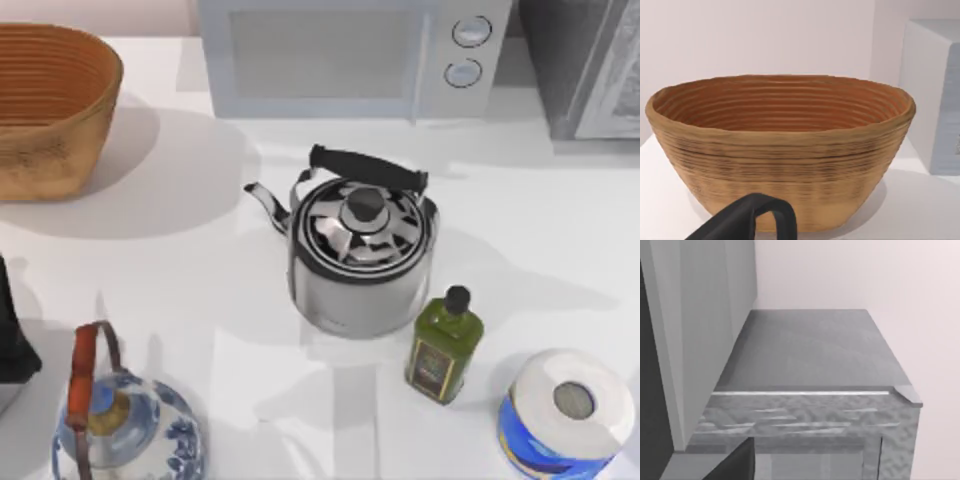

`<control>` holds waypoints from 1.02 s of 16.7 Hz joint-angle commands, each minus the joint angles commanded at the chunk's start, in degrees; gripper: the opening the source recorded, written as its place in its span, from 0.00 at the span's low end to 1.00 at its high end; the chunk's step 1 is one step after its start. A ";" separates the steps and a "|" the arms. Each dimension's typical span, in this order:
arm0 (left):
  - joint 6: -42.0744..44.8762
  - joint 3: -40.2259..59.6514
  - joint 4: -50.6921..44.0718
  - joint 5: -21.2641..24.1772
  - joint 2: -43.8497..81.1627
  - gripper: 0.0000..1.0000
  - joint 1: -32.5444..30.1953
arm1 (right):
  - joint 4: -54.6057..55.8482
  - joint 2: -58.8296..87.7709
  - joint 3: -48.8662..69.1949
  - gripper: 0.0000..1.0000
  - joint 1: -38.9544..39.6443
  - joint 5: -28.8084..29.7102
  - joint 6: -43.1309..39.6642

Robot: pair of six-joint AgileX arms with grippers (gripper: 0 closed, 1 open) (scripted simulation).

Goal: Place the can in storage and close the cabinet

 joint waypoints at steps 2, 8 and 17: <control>0.00 0.00 0.00 0.00 0.00 1.00 0.00 | -0.38 0.19 0.50 1.00 7.15 7.20 -0.10; 0.00 0.00 0.00 0.00 0.00 1.00 0.00 | -1.28 -0.43 1.25 1.00 36.94 36.85 -0.11; 0.00 0.00 0.00 0.00 0.00 1.00 0.00 | -2.25 -3.14 -1.54 1.00 73.97 73.85 0.33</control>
